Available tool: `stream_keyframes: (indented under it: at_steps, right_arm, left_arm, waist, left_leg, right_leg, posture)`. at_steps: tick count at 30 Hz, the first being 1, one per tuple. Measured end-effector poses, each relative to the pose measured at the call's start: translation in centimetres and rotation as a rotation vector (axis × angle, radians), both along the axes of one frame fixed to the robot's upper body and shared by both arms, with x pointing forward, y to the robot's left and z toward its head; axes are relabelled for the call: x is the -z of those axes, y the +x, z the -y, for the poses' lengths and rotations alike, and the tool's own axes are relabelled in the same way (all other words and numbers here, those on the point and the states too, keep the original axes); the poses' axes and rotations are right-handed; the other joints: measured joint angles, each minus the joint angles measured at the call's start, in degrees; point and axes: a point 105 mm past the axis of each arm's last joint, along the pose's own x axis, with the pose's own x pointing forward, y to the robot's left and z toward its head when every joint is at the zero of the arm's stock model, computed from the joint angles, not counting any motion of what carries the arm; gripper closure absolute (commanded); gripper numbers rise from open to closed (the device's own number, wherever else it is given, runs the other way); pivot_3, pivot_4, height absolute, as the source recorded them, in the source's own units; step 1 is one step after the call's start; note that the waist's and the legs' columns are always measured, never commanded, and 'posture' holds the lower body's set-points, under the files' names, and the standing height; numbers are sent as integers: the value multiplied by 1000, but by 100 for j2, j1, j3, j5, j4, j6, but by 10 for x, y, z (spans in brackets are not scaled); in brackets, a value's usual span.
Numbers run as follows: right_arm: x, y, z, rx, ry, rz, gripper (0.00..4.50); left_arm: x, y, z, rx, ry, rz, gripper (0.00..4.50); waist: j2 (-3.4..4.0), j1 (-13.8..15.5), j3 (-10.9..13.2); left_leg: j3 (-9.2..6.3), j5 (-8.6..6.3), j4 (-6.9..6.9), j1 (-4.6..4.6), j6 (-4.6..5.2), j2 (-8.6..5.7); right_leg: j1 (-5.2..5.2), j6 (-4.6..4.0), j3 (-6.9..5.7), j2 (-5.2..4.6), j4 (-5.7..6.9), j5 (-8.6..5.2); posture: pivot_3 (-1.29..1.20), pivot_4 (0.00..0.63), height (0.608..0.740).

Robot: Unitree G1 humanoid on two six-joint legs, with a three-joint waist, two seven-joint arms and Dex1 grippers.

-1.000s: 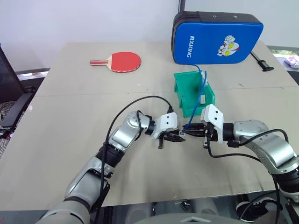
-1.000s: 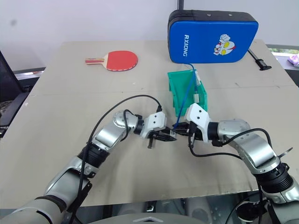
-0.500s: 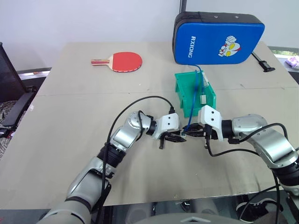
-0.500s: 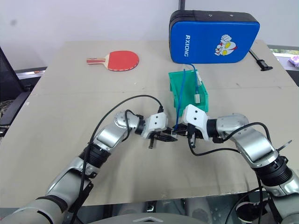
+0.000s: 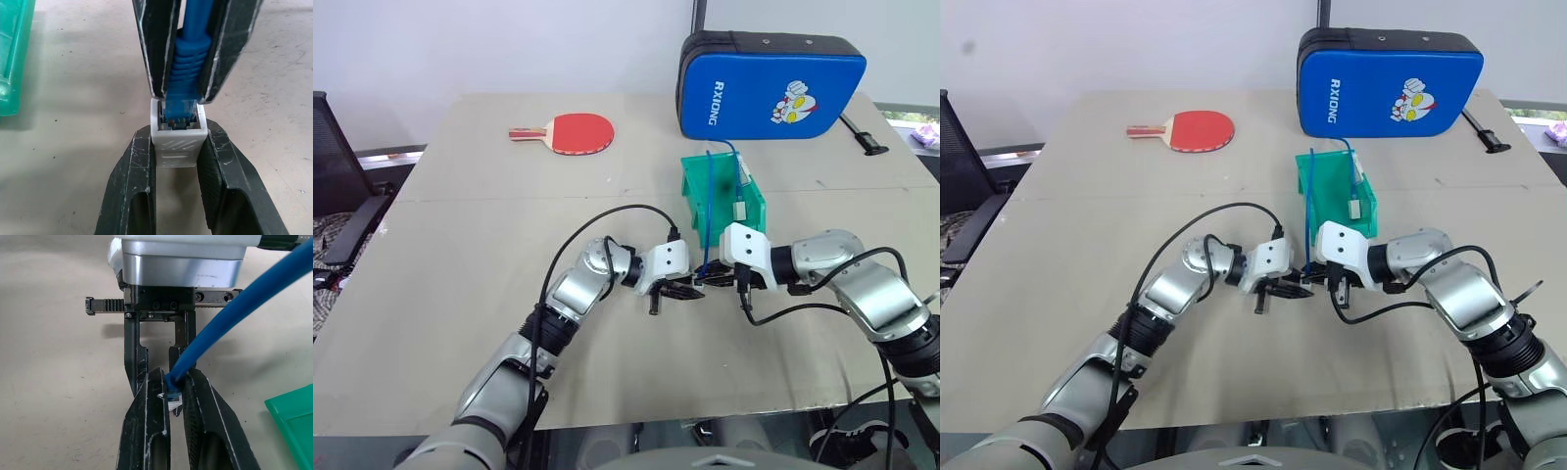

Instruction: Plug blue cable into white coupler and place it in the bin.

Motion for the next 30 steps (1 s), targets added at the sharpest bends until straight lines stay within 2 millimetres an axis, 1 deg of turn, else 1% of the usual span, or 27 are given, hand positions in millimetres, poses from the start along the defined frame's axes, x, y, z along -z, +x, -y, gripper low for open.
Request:
stream_keyframes:
  at_steps: [1,3,5,6,8,9,11,12,13,15,16,17,19,20,21,23,24,25,26,27,28,30]
  right_arm:
    - [-1,0,-1,11,28,-3,4500]
    - [-3,1,0,35,77,-17,4500]
    - [-4,2,1,88,148,-57,4500]
    - [-4,2,3,119,180,-85,4500]
    - [-10,3,8,175,238,-110,4500]
    - [-18,5,11,209,279,-113,4500]
    - [-46,10,21,269,362,-78,4500]
    - [-56,13,24,284,384,-60,4500]
    - [-72,18,26,304,413,-35,4500]
    - [-88,26,29,330,427,-10,4500]
    - [-99,38,31,365,431,-11,4500]
    - [-102,41,33,378,432,-9,4500]
    - [-109,59,38,434,428,-23,4500]
    - [-109,67,39,453,417,-29,4500]
    - [-107,81,41,479,387,-52,4500]
    - [-105,87,43,498,374,-62,3776]
    - [-100,93,44,507,355,-78,3466]
    - [-100,94,44,508,352,-79,3047]
    - [-77,117,46,541,272,-127,2737]
    - [-72,119,48,549,258,-139,2219]
    - [-69,121,49,546,247,-145,1873]
    - [-69,124,54,547,240,-142,1021]
  left_arm:
    - [0,-2,-2,-16,-22,-29,2577]
    - [-3,-4,-3,-41,-62,-52,1617]
    - [-15,-7,-10,-99,-138,-56,644]
    - [-19,-9,-17,-131,-163,-58,120]
    - [-26,-15,-34,-193,-202,-67,40]
    - [-28,-19,-47,-253,-234,-80,40]
    - [-35,-28,-71,-389,-337,-87,40]
    - [-40,-31,-75,-411,-378,-76,40]
    - [-48,-37,-83,-432,-440,-55,40]
    - [-56,-47,-90,-437,-479,-58,40]
    - [-64,-52,-95,-451,-500,-59,40]
    - [-66,-53,-95,-451,-505,-55,40]
    - [-75,-56,-97,-456,-536,-41,40]
    - [-76,-57,-97,-458,-540,-37,40]
    - [-78,-56,-97,-469,-547,-33,40]
    - [-78,-56,-97,-470,-549,-33,0]
    - [-79,-55,-97,-478,-552,-31,0]
    - [-79,-55,-97,-480,-552,-30,0]
    - [-81,-52,-97,-503,-566,-13,0]
    - [-81,-52,-97,-507,-573,-8,0]
    - [-82,-51,-97,-515,-576,-5,0]
    - [-82,-49,-97,-531,-586,2,0]
  waist:
    - [0,-1,-1]
    - [0,-12,0]
    - [1,-50,0]
    - [2,-61,1]
    - [6,-88,3]
    - [11,-99,6]
    - [15,-66,9]
    - [15,-60,9]
    - [15,-47,9]
    - [15,-41,9]
    - [15,-44,10]
    - [15,-34,10]
    - [15,-33,10]
    - [15,-42,9]
    - [15,-58,9]
    - [15,-62,9]
    - [15,-62,9]
    - [15,-64,9]
    - [15,-64,9]
    - [15,-57,10]
    - [16,-53,10]
    - [19,-45,12]
  left_leg:
    - [-2,0,0,0,0,1]
    - [-4,0,0,-2,0,8]
    - [-5,0,-1,-3,0,14]
    - [-5,0,-1,-3,0,16]
    - [-3,0,-4,-11,0,22]
    - [1,0,-5,-17,0,23]
    - [-4,0,-7,-23,-1,25]
    - [-2,0,-6,-23,-1,25]
    - [-3,0,-6,-24,-2,22]
    - [0,0,-6,-23,-2,19]
    - [4,0,-5,-19,-2,16]
    - [4,1,-5,-20,-2,15]
    - [10,1,-2,-17,-2,12]
    - [15,1,-2,-16,-2,10]
    - [21,1,-2,-15,-2,8]
    - [22,1,-4,-17,-1,7]
    - [20,1,-4,-17,-1,8]
    - [20,1,-4,-17,-1,7]
    - [19,0,-16,-26,-1,9]
    - [16,0,-21,-33,-1,11]
    - [13,0,-21,-39,-1,12]
    - [13,0,-21,-65,-1,10]
  right_leg:
    - [0,0,-2,0,1,0]
    - [-2,0,-2,1,2,0]
    - [-4,0,-2,0,5,1]
    - [-6,0,-3,1,7,1]
    - [-22,-1,-1,0,14,1]
    - [-33,-1,3,-2,19,2]
    - [-39,-1,-5,-9,22,1]
    - [-40,-1,-5,-11,20,2]
    - [-38,-2,-8,-13,19,2]
    - [-37,-5,-7,-14,16,1]
    - [-33,-24,-4,-15,13,-9]
    - [-32,-27,-4,-15,11,-10]
    - [-26,-27,-1,-13,7,-9]
    - [-26,-27,2,-13,5,-9]
    - [-27,-27,8,-11,5,-9]
    - [-28,-28,9,-10,3,-8]
    - [-28,-28,8,-9,3,-8]
    - [-28,-25,8,-8,3,-6]
    - [-39,-7,4,-5,1,5]
    - [-44,-7,1,-6,1,5]
    - [-50,-7,0,-7,1,5]
    - [-76,-6,1,-13,1,6]
  posture:
    - [0,150,740]
    - [0,150,740]
    - [0,150,740]
    - [0,150,740]
    - [0,150,740]
    - [0,150,740]
    - [0,150,740]
    - [0,150,740]
    - [0,150,740]
    - [0,150,740]
    - [0,150,740]
    - [0,150,740]
    - [0,150,740]
    - [0,150,740]
    - [0,150,740]
    - [0,150,740]
    - [0,150,740]
    - [0,150,740]
    - [0,150,740]
    - [0,150,740]
    - [0,150,740]
    - [0,150,740]
